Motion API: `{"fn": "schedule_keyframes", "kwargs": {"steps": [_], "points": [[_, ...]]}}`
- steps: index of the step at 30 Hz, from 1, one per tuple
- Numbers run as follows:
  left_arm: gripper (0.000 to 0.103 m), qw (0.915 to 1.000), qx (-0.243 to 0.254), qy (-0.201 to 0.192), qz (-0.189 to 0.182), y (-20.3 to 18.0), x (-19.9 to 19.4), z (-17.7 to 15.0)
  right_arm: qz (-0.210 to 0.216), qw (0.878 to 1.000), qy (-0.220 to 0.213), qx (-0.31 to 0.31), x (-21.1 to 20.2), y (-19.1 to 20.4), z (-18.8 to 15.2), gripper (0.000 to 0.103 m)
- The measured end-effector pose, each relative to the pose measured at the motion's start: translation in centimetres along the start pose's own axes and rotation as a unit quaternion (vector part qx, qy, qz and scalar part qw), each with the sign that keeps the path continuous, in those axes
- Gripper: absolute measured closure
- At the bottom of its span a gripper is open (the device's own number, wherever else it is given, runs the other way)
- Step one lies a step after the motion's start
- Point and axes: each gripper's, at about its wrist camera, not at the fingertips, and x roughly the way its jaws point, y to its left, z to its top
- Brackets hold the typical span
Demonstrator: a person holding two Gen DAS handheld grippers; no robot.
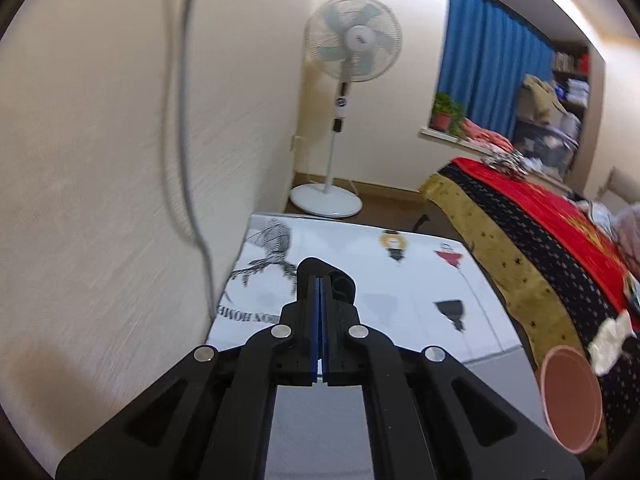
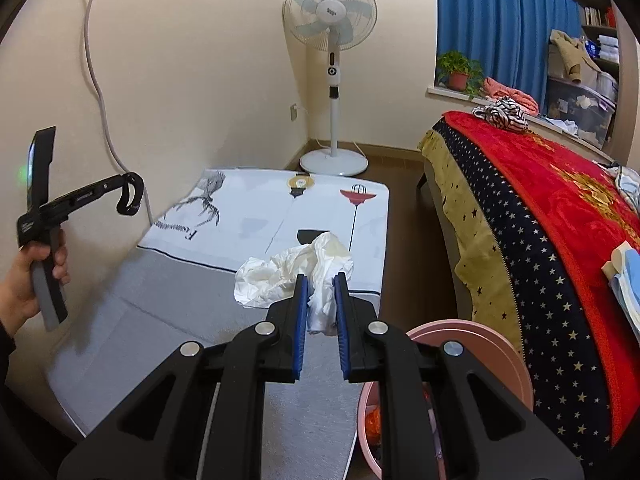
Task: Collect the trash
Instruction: 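Carry the tissue and black band over the pink wastebasket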
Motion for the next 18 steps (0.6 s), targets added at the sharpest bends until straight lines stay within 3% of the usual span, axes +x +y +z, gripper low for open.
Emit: {"fn": "schedule_keyframes", "kwargs": {"steps": [9,18], "points": [[0.103,0.9953,0.031,-0.016,-0.091,-10.6,-6.8,-0.9,0.010,1.000,-0.022,0.014,-2.8,-2.4,-0.2,0.089],[0.103,0.9868,0.066,0.029,-0.145,-20.1,-5.3,-4.8,-0.011,0.999,-0.019,0.034,-4.6,-6.4,-1.7,0.089]]}}
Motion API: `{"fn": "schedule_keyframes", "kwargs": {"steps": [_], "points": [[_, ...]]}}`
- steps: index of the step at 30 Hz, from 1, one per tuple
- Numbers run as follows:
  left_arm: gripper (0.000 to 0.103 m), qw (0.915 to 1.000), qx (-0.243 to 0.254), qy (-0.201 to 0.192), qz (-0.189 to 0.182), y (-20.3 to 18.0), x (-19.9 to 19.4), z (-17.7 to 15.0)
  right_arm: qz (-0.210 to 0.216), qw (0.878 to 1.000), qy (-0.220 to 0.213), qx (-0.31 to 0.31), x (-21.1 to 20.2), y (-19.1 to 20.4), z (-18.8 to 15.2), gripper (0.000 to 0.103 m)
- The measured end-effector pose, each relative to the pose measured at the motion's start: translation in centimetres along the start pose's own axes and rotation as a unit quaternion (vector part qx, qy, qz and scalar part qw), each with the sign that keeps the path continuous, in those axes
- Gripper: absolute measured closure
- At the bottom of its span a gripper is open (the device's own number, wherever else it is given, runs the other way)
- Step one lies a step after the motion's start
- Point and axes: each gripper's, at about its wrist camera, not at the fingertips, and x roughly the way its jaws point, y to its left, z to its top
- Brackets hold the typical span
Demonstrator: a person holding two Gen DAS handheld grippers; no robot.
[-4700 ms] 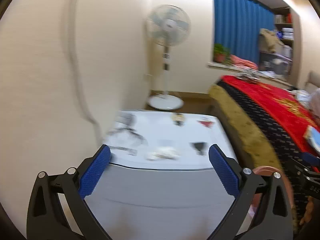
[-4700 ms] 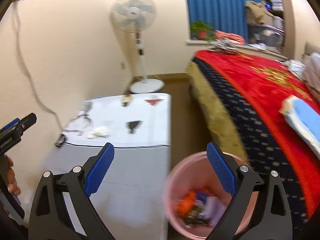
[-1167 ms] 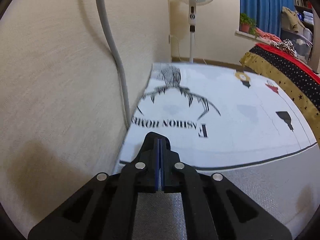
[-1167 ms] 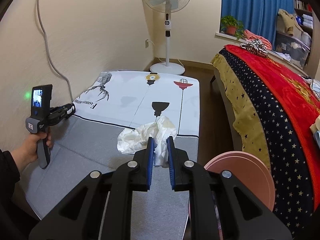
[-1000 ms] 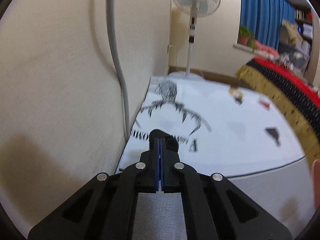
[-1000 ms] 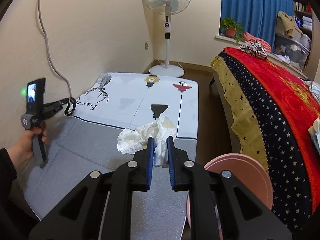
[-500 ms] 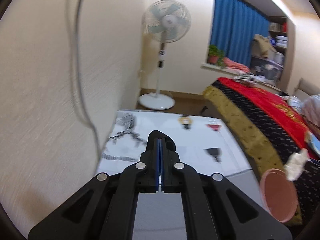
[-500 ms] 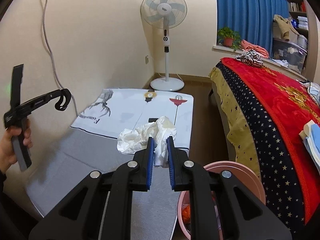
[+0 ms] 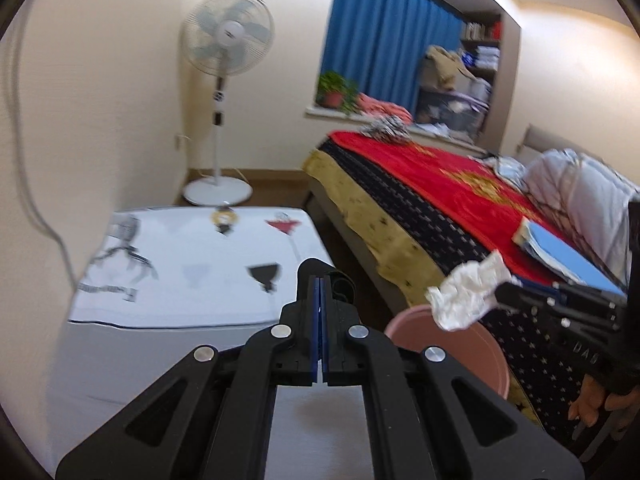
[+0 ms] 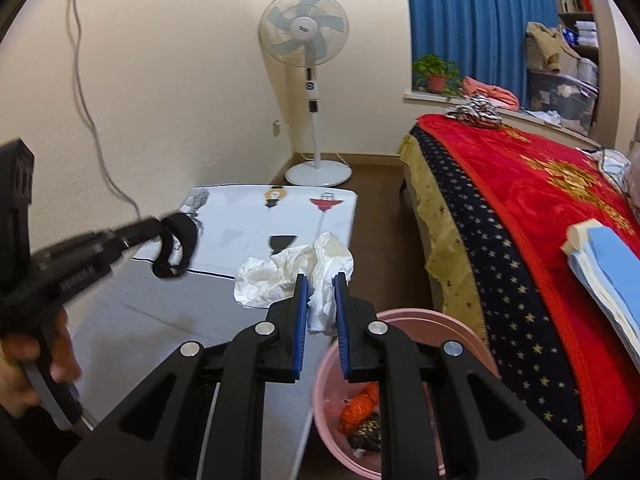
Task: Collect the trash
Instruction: 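Carry the tissue and black band over the pink wastebasket, then open both grippers to drop the tissue and band into the wastebasket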
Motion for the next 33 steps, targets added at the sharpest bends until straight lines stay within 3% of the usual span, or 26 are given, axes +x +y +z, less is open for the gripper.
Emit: {"fn": "schedule_keyframes", "kwargs": {"steps": [7,14,17,18,19,20,21,22,23,24,28,33], "points": [[0.103,0.9971,0.025,0.046,-0.055,-6.0,4.8,-1.8,-0.048,0.998,0.038,0.020,1.2,-4.4,-1.4,0.089],[0.103,0.9871,0.049,0.113,-0.103,-10.5,9.3,-4.4,-0.085,0.987,0.129,0.040,4.2,-8.4,-4.1,0.089],[0.102,0.9848,0.045,0.131,-0.105,-11.1,10.6,-5.1,-0.101,0.983,0.149,0.041,4.8,-9.0,-4.7,0.084],[0.101,0.9848,0.044,0.135,-0.100,-11.2,11.0,-5.2,-0.104,0.981,0.155,0.042,4.9,-9.1,-4.9,0.069],[0.087,0.9849,0.044,0.138,-0.094,-11.3,11.3,-5.3,-0.109,0.980,0.161,0.043,5.1,-9.2,-5.0,0.059],[0.049,0.9851,0.045,0.145,-0.081,-11.2,11.6,-5.5,-0.120,0.978,0.162,0.043,5.1,-9.3,-5.1,0.040],[0.036,0.9871,0.043,0.147,-0.046,-11.1,11.7,-5.6,-0.133,0.977,0.161,0.041,5.2,-9.5,-5.2,0.039],[0.014,0.9887,0.038,0.145,-0.008,-10.8,11.9,-5.7,-0.144,0.975,0.162,0.038,5.2,-9.8,-5.3,0.038],[0.008,0.9896,0.031,0.140,0.001,-10.2,11.9,-5.7,-0.148,0.974,0.166,0.040,5.2,-10.1,-5.3,0.031],[0.008,0.9903,0.022,0.137,-0.005,-9.7,11.9,-5.8,-0.150,0.973,0.169,0.046,5.2,-10.4,-5.3,0.024],[0.008,0.9917,0.010,0.128,0.005,-8.6,10.2,-5.0,-0.140,0.979,0.136,0.055,3.6,-10.0,-4.3,0.019],[0.008,0.9956,0.053,0.052,0.057,-8.3,0.4,-1.6,-0.123,0.990,0.027,0.060,-3.8,-6.6,-1.8,0.005]]}}
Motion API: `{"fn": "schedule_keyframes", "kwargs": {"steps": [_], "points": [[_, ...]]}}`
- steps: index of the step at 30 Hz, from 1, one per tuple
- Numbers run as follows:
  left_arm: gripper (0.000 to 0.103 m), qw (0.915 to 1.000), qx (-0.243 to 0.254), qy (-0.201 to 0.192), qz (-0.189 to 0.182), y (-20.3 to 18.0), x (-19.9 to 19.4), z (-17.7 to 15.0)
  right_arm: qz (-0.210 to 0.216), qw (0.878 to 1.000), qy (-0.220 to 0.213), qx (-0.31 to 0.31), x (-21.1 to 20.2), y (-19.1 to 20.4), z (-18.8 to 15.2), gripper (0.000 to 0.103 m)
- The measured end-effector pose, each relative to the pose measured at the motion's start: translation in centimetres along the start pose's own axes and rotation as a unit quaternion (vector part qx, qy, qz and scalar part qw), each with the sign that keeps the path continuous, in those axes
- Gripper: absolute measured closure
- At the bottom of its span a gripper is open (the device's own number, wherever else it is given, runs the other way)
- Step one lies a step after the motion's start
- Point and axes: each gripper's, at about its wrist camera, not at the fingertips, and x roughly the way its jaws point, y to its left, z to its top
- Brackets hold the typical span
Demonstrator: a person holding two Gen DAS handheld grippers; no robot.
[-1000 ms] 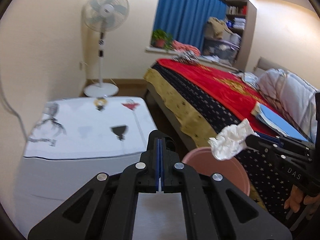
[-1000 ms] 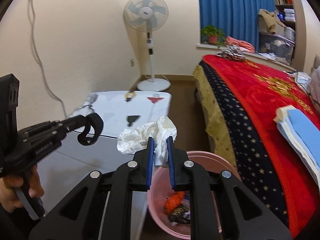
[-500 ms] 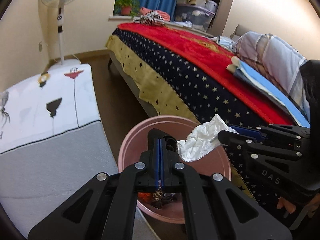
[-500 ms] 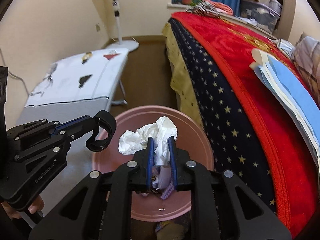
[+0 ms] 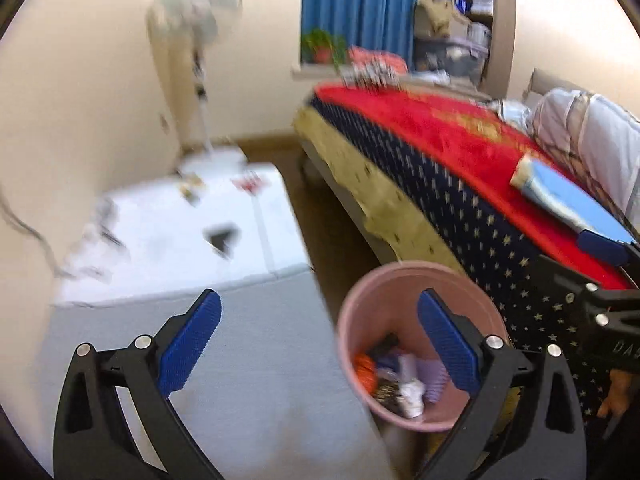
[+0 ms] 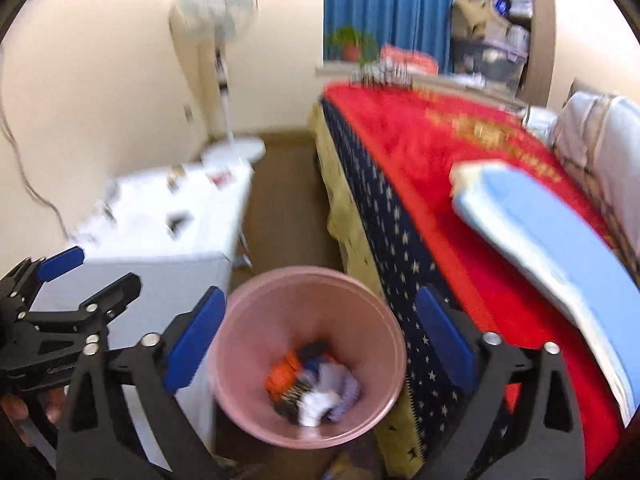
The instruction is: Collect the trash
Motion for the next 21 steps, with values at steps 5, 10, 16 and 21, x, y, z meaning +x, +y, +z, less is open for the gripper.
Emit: {"fn": "schedule_keyframes", "kwargs": {"steps": [5,10,16,21], "points": [[0.008,0.9950,-0.026,-0.023,0.093,2.7,-11.6,-2.0,0.050,0.997,-0.054,0.028,-11.0,3.3,-3.8,0.005],[0.008,0.9926,-0.033,-0.008,0.117,4.5,-18.7,-8.0,0.044,0.997,-0.058,0.000,-17.9,7.2,-10.2,0.005],[0.008,0.9897,-0.057,0.010,0.131,5.7,-23.7,-14.0,0.038,0.999,-0.020,-0.008,-20.5,8.9,-16.0,0.005],[0.008,0.9893,-0.061,0.001,0.132,5.5,-25.5,-16.0,0.049,0.999,-0.007,-0.022,-21.4,9.8,-17.8,0.005]]}}
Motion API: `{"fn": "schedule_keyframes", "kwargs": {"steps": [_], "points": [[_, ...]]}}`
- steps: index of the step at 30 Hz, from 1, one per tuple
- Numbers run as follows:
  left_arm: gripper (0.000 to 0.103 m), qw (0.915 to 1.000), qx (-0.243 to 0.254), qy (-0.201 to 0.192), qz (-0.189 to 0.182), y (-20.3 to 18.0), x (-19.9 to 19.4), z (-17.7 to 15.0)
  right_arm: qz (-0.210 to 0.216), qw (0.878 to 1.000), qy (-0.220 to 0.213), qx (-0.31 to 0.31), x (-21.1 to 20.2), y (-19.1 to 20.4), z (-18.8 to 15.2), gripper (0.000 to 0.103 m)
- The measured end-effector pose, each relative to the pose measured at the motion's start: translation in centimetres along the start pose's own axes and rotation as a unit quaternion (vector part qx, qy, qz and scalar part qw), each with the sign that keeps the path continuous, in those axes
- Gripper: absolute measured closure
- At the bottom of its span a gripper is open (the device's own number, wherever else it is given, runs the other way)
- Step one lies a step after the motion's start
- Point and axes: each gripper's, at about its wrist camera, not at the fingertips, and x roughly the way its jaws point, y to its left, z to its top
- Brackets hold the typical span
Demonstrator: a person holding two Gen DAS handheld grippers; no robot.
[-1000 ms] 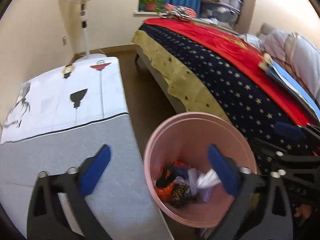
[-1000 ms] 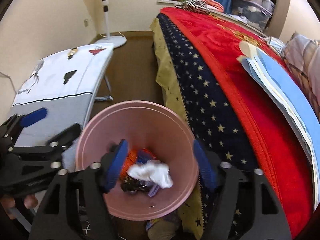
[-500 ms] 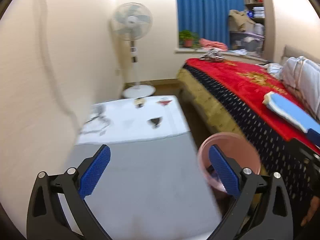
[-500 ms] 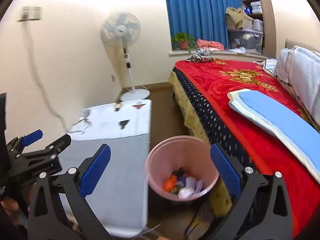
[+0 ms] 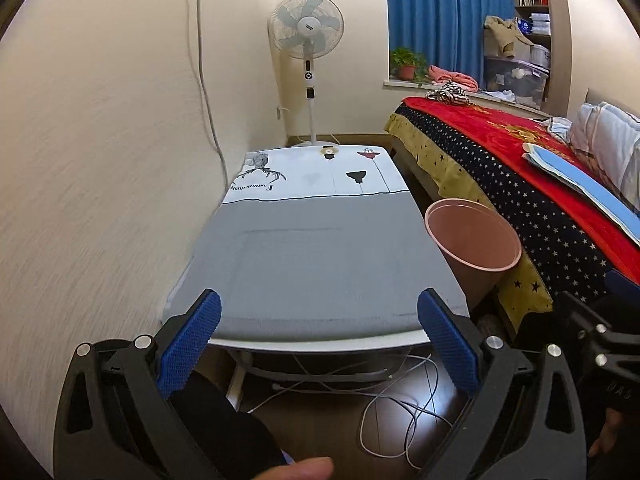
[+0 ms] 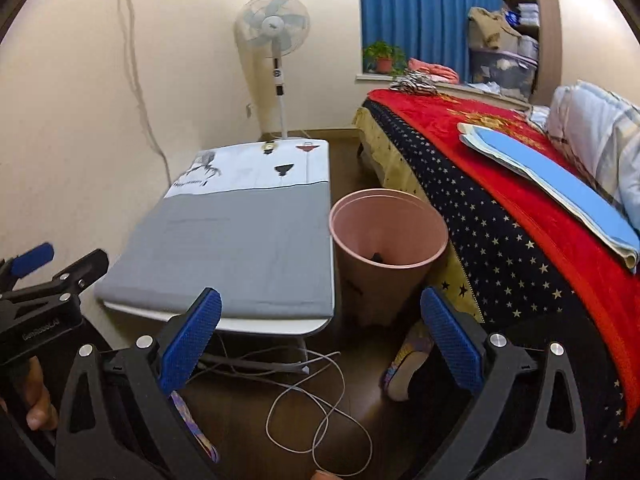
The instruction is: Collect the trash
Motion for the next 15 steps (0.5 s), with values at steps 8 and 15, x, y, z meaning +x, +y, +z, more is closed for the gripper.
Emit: {"fn": "schedule_keyframes", "kwargs": {"steps": [8,15], "points": [[0.008,0.9997,0.004,-0.023,0.001,-0.2,-2.2,-0.4,0.001,1.000,-0.018,-0.023,-1.9,1.1,-0.5,0.005],[0.008,0.9998,-0.004,-0.021,-0.006,0.3,-2.9,-0.7,-0.004,0.999,-0.025,-0.029,-2.7,1.2,-0.5,0.005]]}}
